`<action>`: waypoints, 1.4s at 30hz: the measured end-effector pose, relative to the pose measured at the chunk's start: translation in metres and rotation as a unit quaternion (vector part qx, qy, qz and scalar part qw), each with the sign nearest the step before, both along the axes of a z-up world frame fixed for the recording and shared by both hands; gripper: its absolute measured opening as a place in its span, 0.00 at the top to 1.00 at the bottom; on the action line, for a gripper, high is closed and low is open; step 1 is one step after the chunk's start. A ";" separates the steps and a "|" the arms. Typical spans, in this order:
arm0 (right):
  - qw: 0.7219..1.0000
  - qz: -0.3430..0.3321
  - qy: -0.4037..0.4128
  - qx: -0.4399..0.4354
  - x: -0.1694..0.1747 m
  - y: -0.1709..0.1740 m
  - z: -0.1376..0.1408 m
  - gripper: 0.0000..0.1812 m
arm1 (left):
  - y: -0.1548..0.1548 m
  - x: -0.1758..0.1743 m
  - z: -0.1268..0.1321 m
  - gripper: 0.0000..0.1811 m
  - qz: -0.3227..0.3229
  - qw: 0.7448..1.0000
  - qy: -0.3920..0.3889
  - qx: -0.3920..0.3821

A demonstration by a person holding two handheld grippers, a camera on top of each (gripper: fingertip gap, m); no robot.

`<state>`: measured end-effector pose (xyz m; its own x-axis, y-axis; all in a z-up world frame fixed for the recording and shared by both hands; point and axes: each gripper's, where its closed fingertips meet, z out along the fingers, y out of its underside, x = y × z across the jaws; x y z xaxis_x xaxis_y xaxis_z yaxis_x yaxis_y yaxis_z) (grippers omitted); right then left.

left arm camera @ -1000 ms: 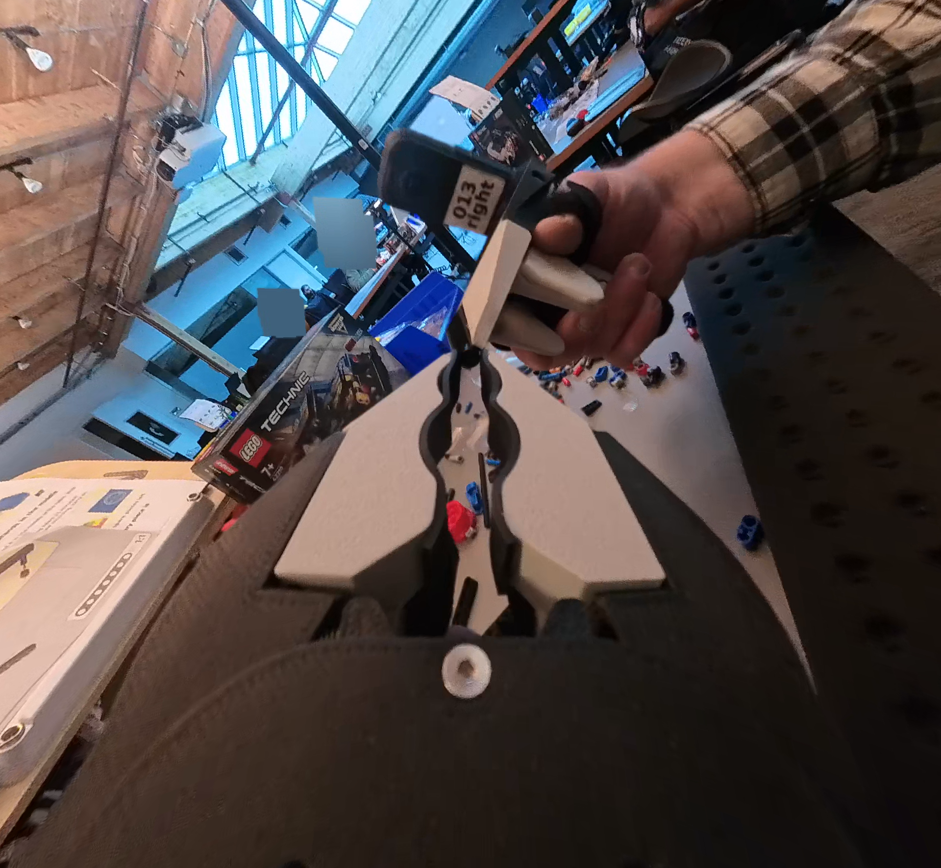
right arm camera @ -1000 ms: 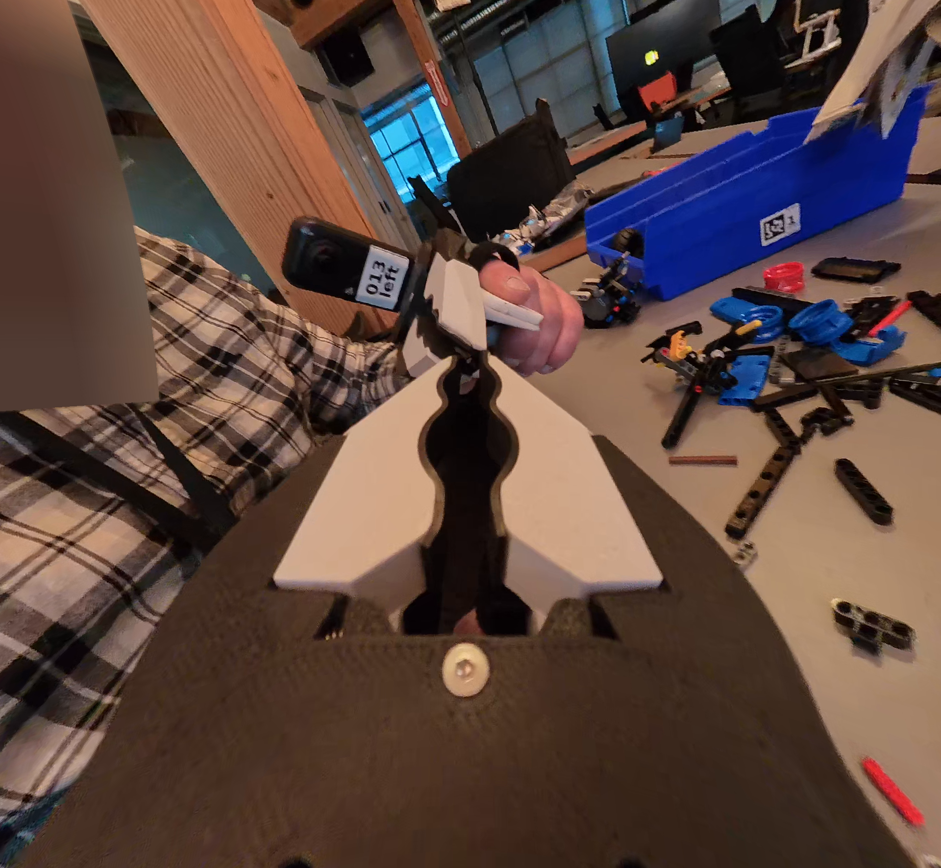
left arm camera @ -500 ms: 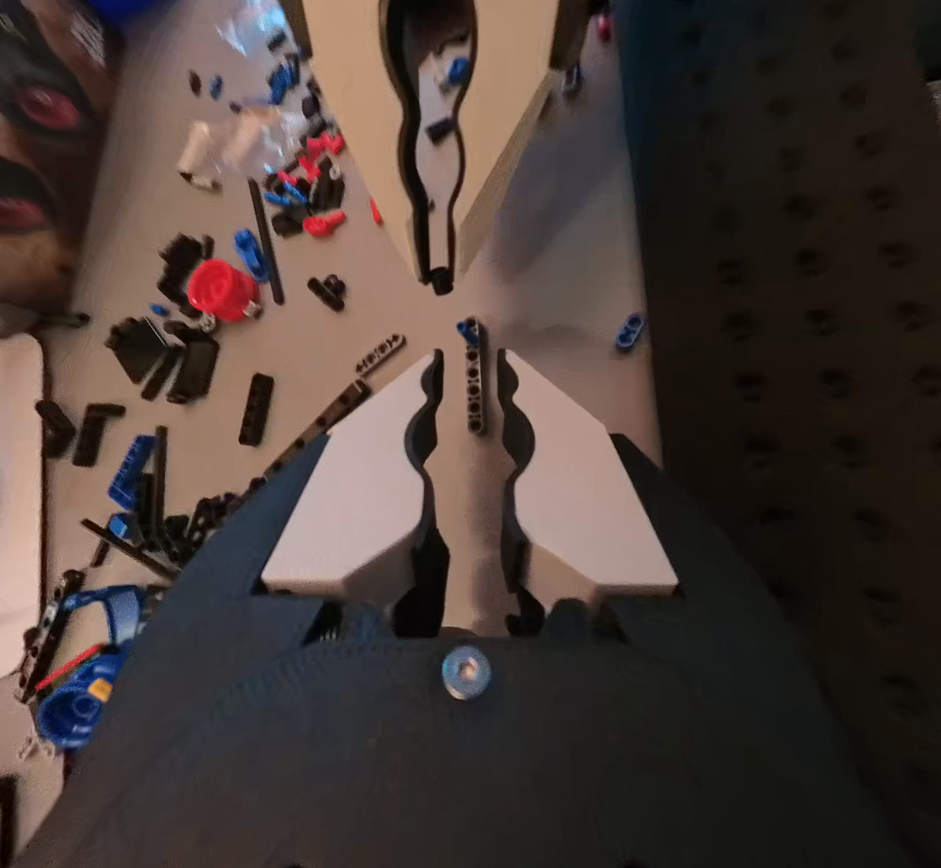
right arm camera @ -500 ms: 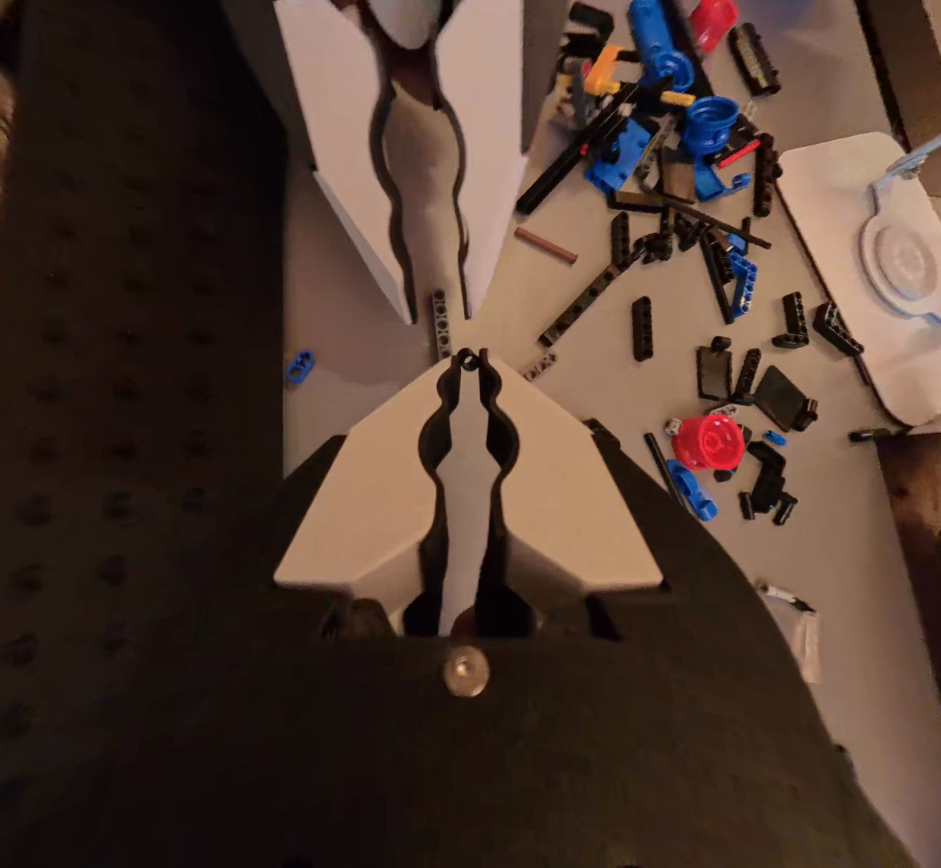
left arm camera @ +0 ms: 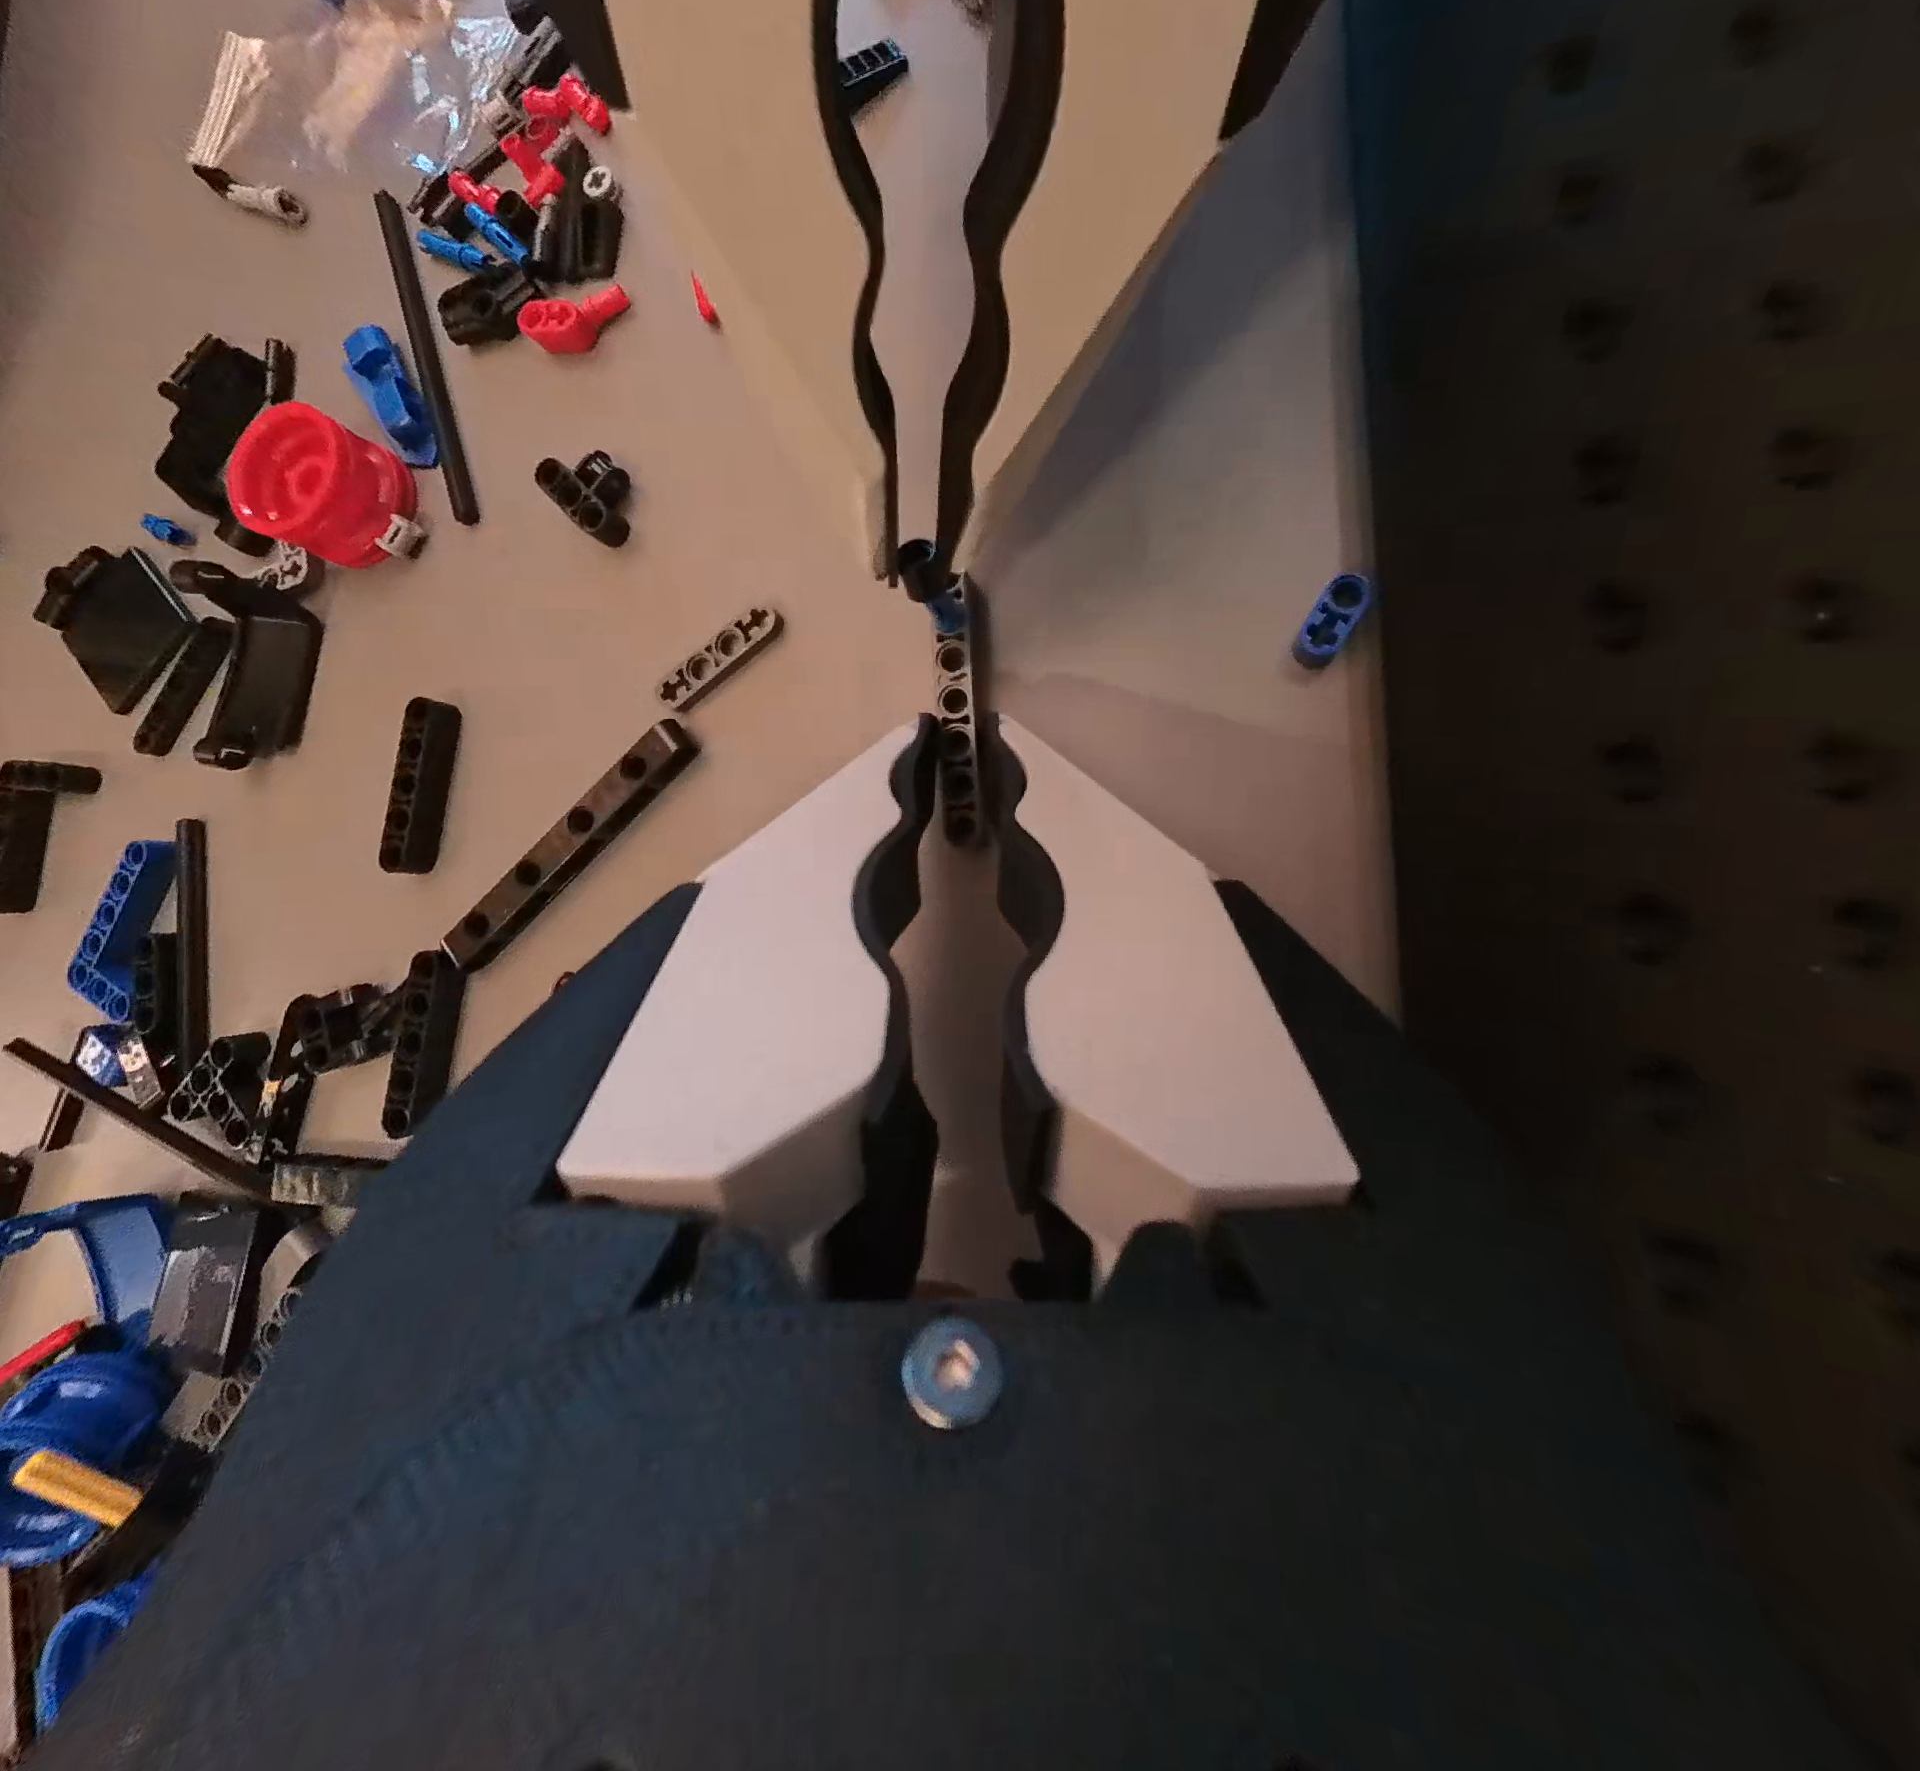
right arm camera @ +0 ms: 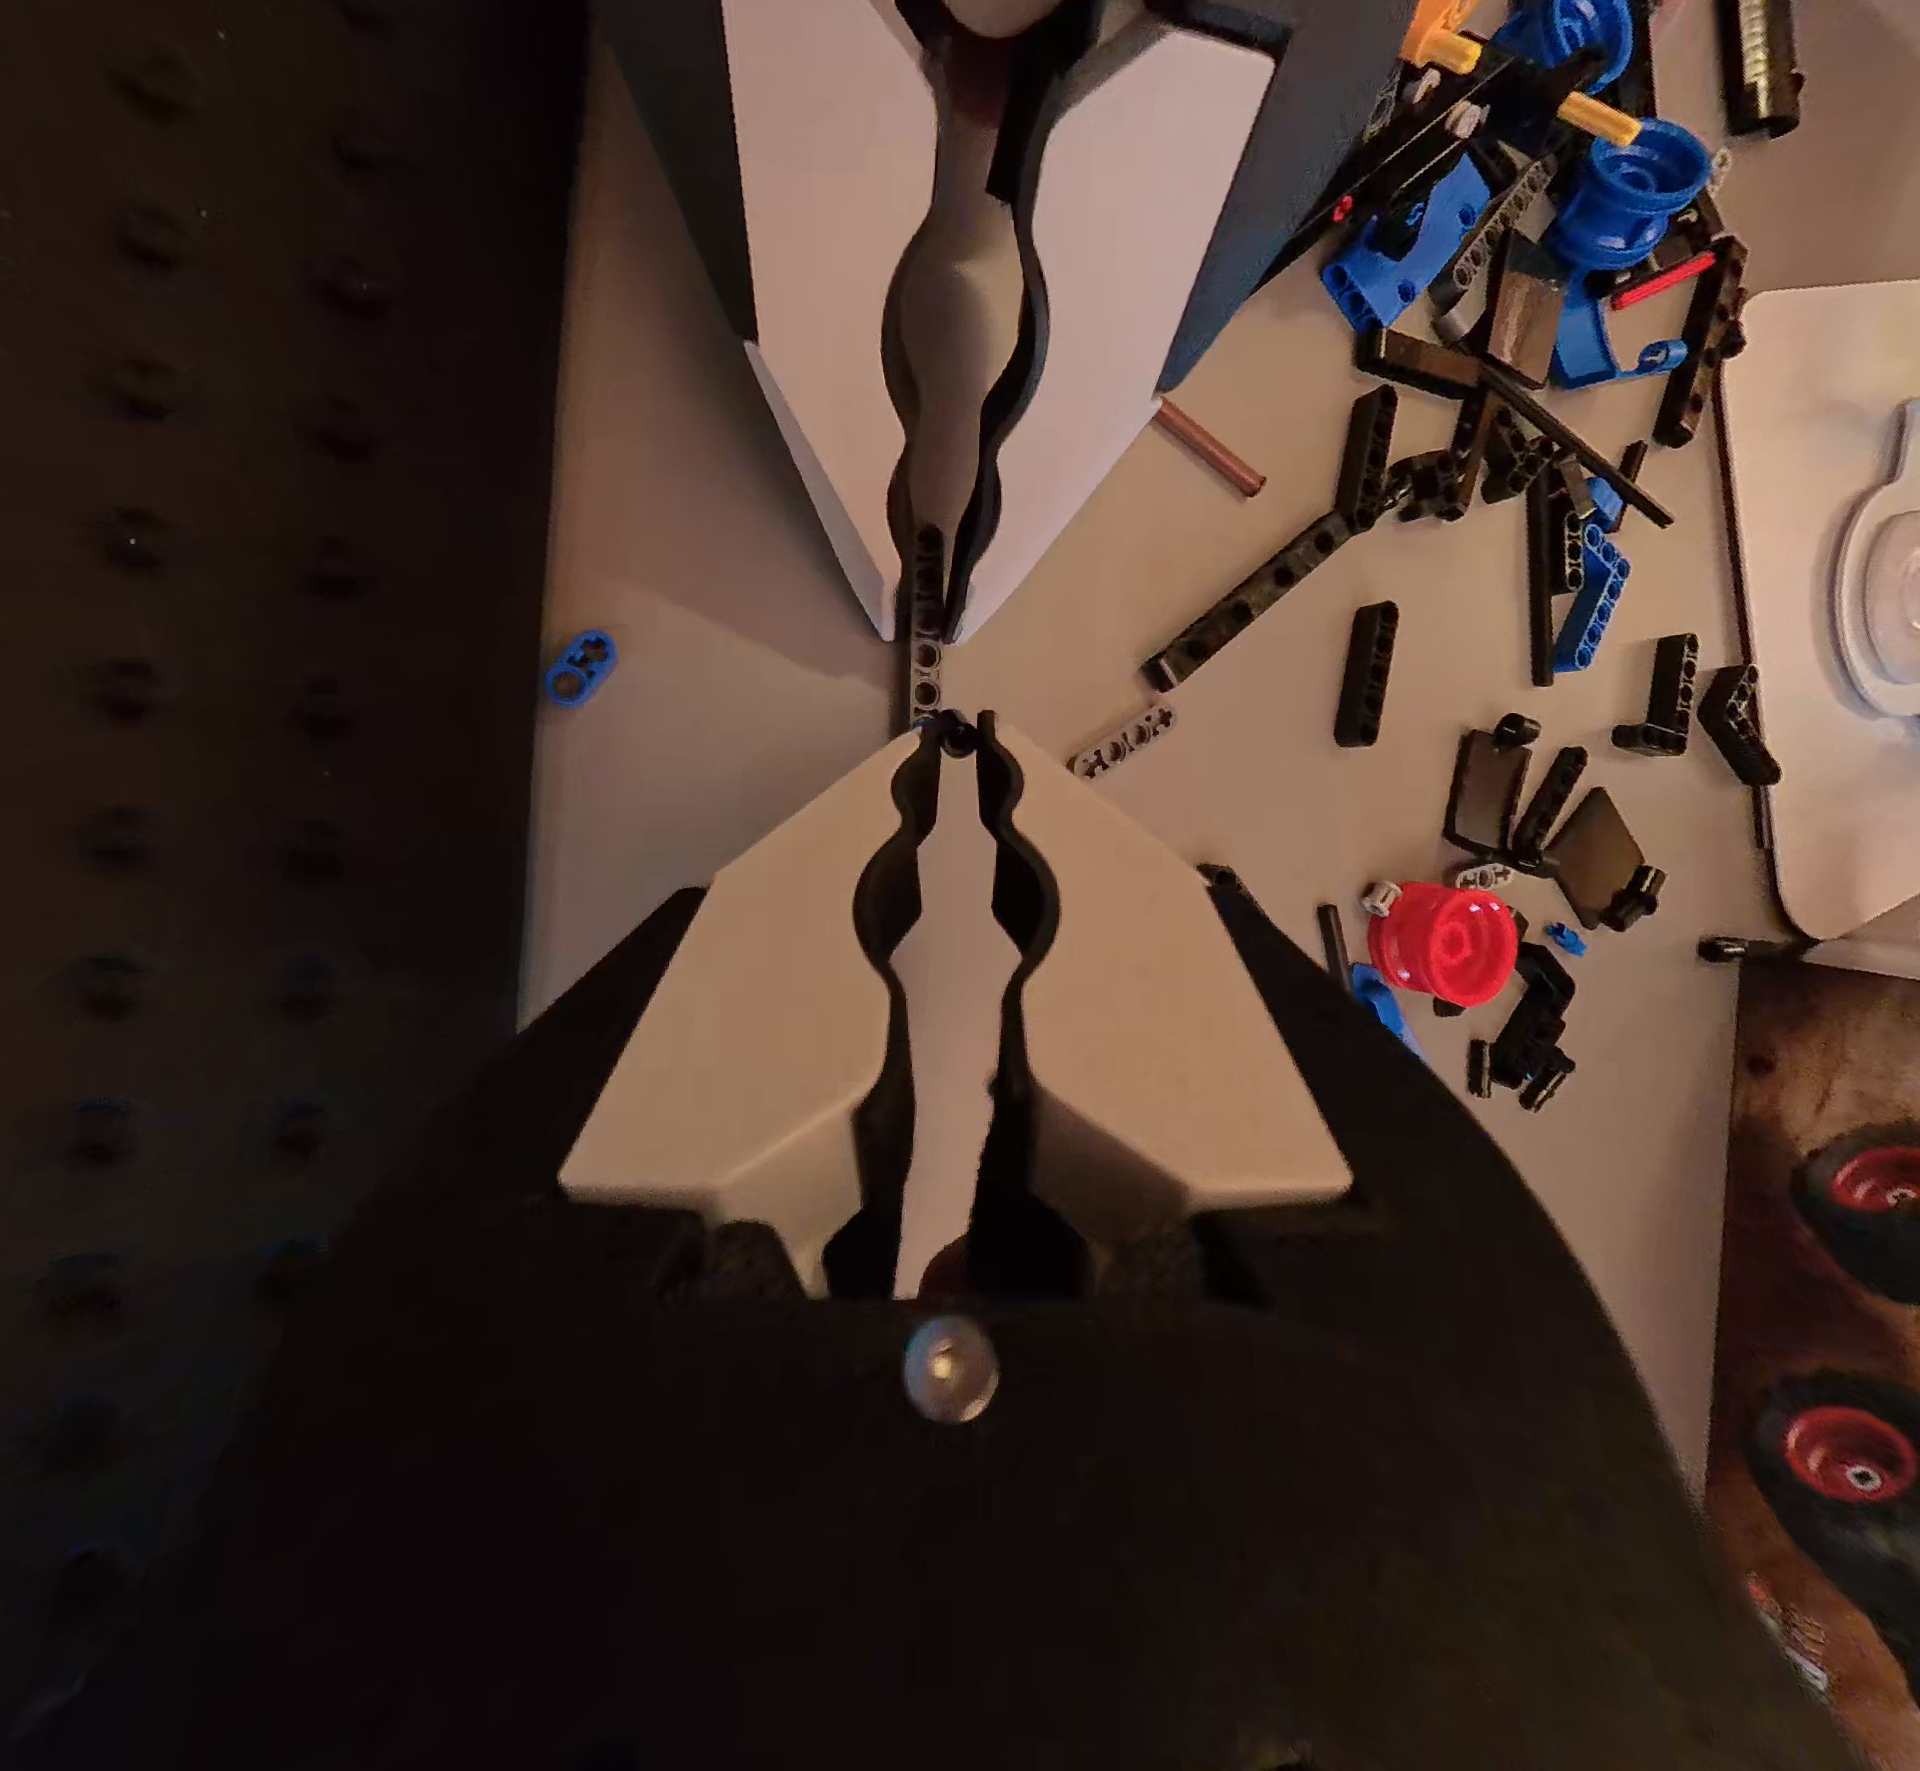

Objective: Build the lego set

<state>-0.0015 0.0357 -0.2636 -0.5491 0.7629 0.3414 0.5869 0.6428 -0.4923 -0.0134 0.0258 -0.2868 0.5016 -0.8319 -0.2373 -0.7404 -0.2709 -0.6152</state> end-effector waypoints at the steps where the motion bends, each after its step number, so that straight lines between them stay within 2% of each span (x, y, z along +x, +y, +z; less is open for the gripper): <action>1: 1.000 0.003 -0.002 0.002 0.000 0.000 0.000 0.98 | 0.000 0.000 0.000 0.97 0.000 1.000 0.000 0.000; 6: 0.999 0.024 -0.013 0.037 0.000 -0.001 0.000 0.98 | 0.001 0.000 0.000 0.97 0.003 1.000 -0.006 -0.006; 13: 0.985 0.087 -0.050 0.141 0.001 -0.001 -0.001 0.98 | 0.001 0.000 0.000 0.97 0.004 1.000 -0.012 -0.012; 27: 0.956 0.174 -0.109 0.210 0.001 -0.001 -0.001 0.98 | 0.001 0.001 0.000 0.97 0.004 0.999 -0.024 -0.023; 35: 0.919 0.255 -0.167 0.251 0.005 -0.004 -0.010 0.98 | 0.001 0.003 0.000 0.97 0.001 0.999 -0.028 -0.027; 37: 0.921 0.254 -0.173 0.238 0.004 -0.002 -0.010 0.98 | 0.001 0.003 -0.001 0.97 0.002 0.999 -0.031 -0.030; 42: 0.947 0.209 -0.163 0.180 0.004 -0.001 -0.012 0.97 | 0.001 0.003 -0.001 0.97 0.001 0.999 -0.030 -0.030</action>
<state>0.0024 0.0351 -0.2759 -0.8981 0.3225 0.2990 0.3278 0.9441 -0.0338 -0.0108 0.0264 -0.2874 0.5153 -0.8427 -0.1557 -0.7018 -0.3107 -0.6411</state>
